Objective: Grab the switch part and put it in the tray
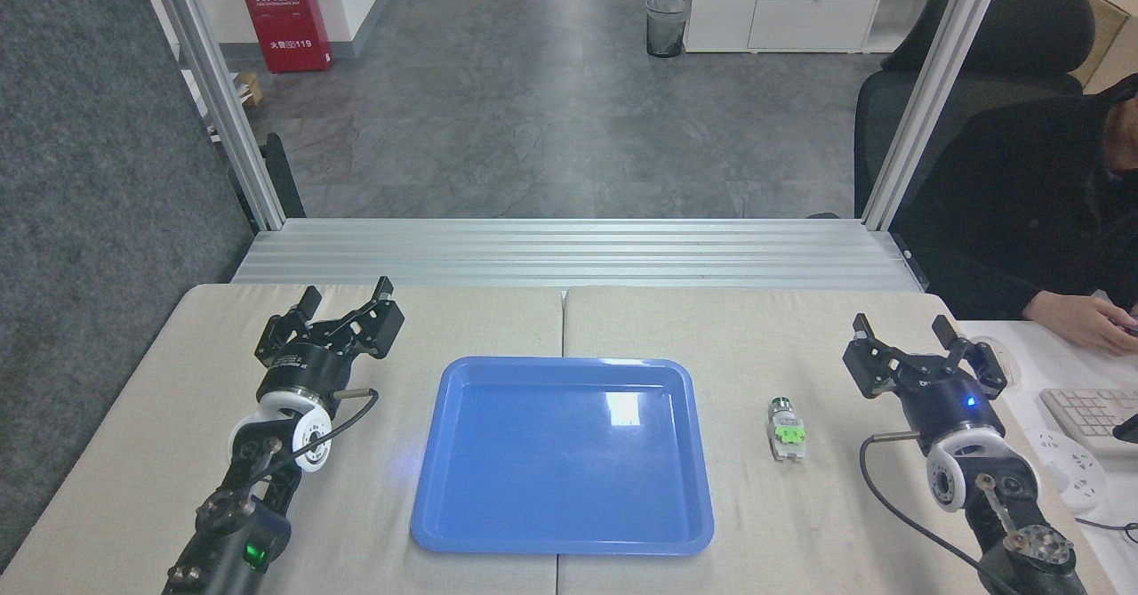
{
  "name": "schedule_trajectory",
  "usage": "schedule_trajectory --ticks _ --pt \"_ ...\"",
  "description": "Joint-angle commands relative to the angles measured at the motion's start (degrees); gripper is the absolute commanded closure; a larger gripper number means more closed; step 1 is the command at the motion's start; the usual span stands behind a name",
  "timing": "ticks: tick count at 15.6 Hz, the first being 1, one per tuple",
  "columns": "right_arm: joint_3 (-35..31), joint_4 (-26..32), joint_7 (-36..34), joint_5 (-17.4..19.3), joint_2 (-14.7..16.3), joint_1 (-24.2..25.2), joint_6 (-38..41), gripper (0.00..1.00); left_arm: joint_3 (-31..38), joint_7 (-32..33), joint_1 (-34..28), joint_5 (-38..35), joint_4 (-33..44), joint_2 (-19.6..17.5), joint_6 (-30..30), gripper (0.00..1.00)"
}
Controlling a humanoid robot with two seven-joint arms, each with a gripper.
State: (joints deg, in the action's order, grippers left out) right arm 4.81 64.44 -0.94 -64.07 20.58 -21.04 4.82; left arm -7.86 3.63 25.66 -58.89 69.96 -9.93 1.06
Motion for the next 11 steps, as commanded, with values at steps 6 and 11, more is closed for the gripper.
schedule_trajectory --ticks 6,11 --pt "-0.7 0.1 0.1 0.1 0.2 -0.2 0.0 0.0 0.0 0.0 0.0 0.0 0.0 0.0 0.0 0.0" --pt "-0.9 1.6 -0.6 0.2 0.2 -0.7 0.0 0.0 0.0 0.0 0.0 0.0 0.0 0.0 0.0 0.0"
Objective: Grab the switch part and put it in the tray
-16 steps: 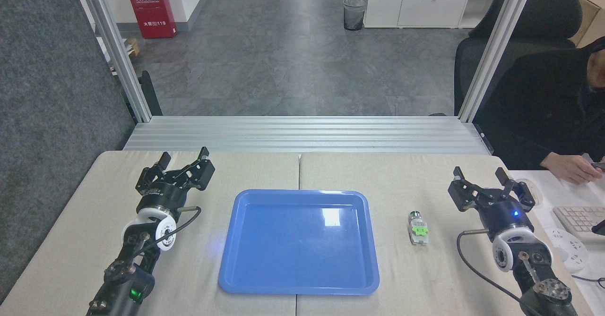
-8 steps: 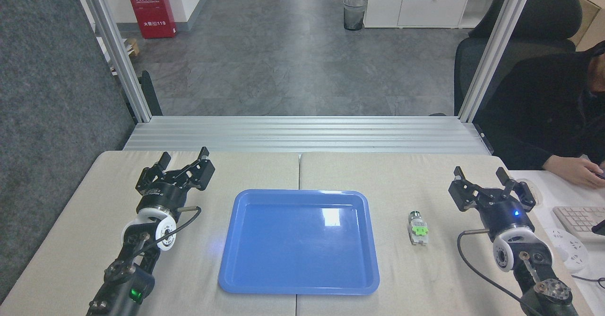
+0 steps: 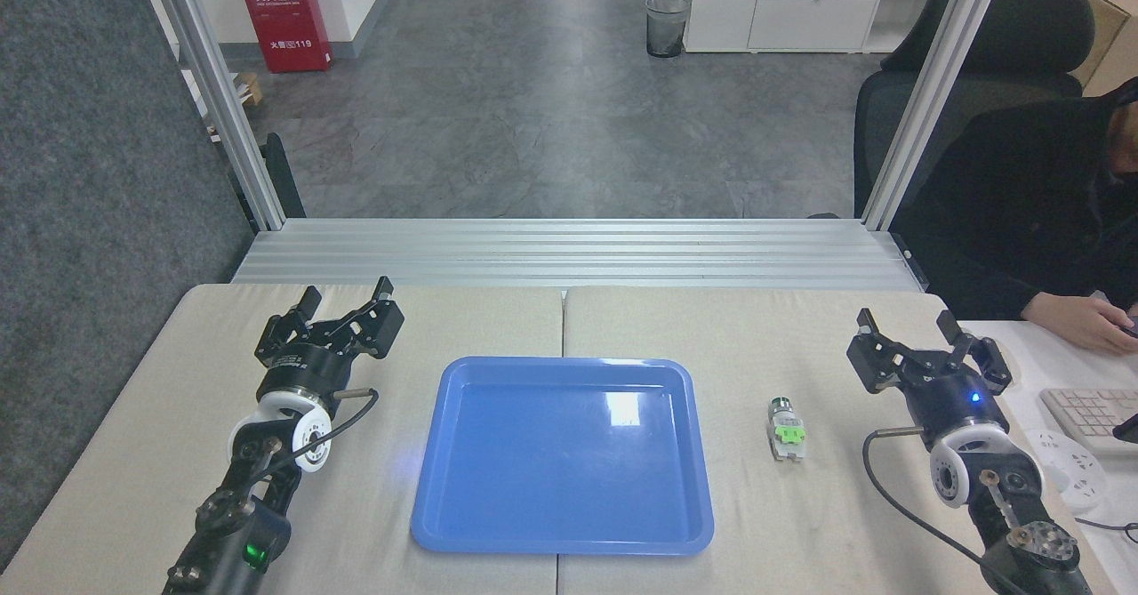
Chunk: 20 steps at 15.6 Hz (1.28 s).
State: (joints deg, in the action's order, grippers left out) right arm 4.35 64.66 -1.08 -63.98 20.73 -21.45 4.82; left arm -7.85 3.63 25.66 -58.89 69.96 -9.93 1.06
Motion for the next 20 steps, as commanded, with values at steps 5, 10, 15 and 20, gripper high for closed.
schedule_trajectory --ticks 5,10,15,20 --pt "-0.4 1.3 -1.3 0.1 0.0 -0.5 0.0 0.0 -0.1 0.0 0.0 0.0 0.0 0.0 0.0 0.0" --pt "-0.3 1.3 -1.3 0.1 0.0 -0.4 0.0 0.0 -0.1 0.0 0.0 0.0 0.0 0.0 0.0 0.0" --pt "-0.3 1.4 -1.3 0.1 -0.1 -0.4 0.0 0.0 0.0 0.0 0.0 0.0 0.0 0.0 0.0 0.0" --pt "-0.2 1.4 -1.3 0.1 -0.2 -0.4 0.0 0.0 0.0 0.0 0.0 0.0 0.0 0.0 0.0 0.0"
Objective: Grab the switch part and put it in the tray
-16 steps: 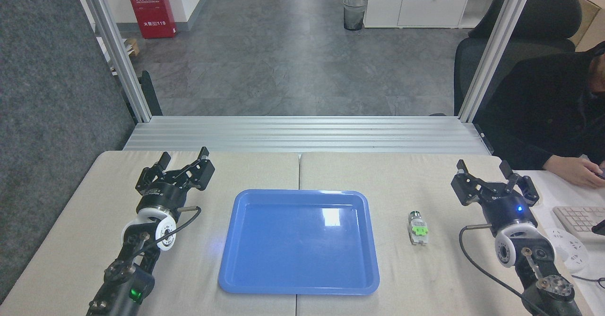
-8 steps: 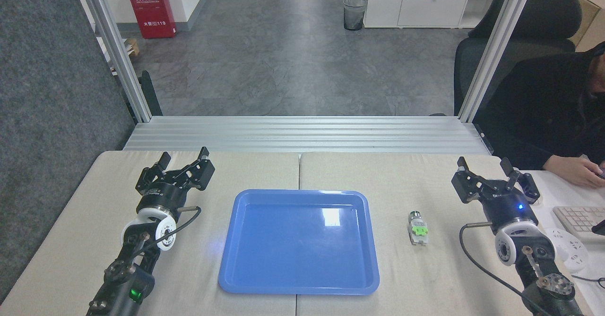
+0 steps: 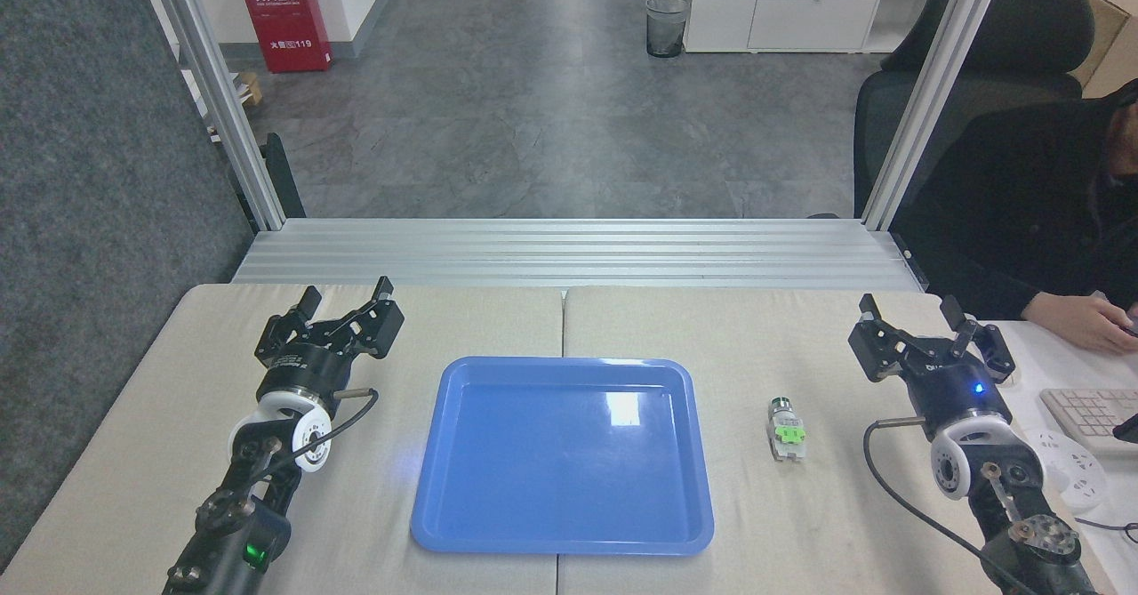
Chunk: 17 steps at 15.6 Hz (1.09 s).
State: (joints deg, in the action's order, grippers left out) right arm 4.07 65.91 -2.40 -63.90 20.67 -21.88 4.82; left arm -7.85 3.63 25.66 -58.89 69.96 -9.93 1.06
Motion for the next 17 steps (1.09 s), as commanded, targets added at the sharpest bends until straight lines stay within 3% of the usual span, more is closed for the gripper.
schedule_trajectory --ticks 1,17 --pt "0.1 0.2 0.0 0.0 -0.3 0.0 0.0 0.0 -0.1 0.0 0.0 0.0 0.0 0.0 0.0 0.0" --pt "0.1 0.2 -0.1 0.0 -0.2 -0.1 0.0 0.0 0.0 0.0 0.0 0.0 0.0 0.0 0.0 0.0"
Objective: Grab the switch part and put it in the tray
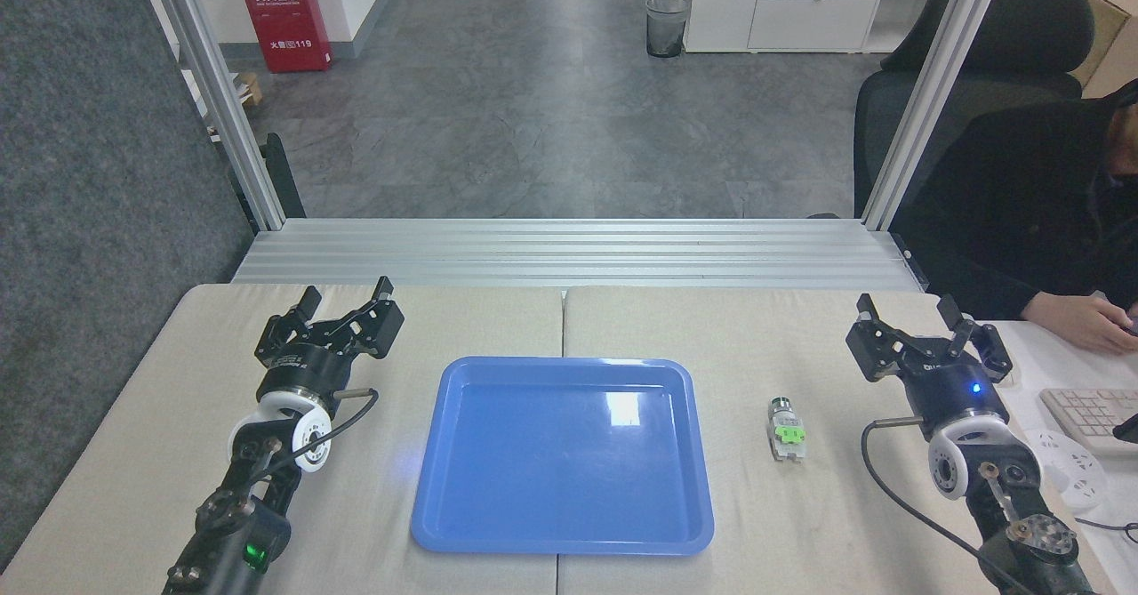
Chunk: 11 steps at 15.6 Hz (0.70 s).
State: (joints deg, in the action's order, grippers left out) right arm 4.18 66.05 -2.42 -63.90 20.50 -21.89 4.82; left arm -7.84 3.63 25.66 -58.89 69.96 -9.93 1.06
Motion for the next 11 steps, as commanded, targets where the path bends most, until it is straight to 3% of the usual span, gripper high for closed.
schedule_trajectory --ticks 1,11 --pt "0.0 0.0 0.0 0.0 0.0 0.0 0.0 0.0 0.0 0.0 0.0 0.0 0.0 0.0 0.0 0.0" --pt "0.1 0.0 0.0 -0.1 -0.2 0.0 0.0 0.0 -0.1 0.0 0.0 0.0 0.0 0.0 0.0 0.0"
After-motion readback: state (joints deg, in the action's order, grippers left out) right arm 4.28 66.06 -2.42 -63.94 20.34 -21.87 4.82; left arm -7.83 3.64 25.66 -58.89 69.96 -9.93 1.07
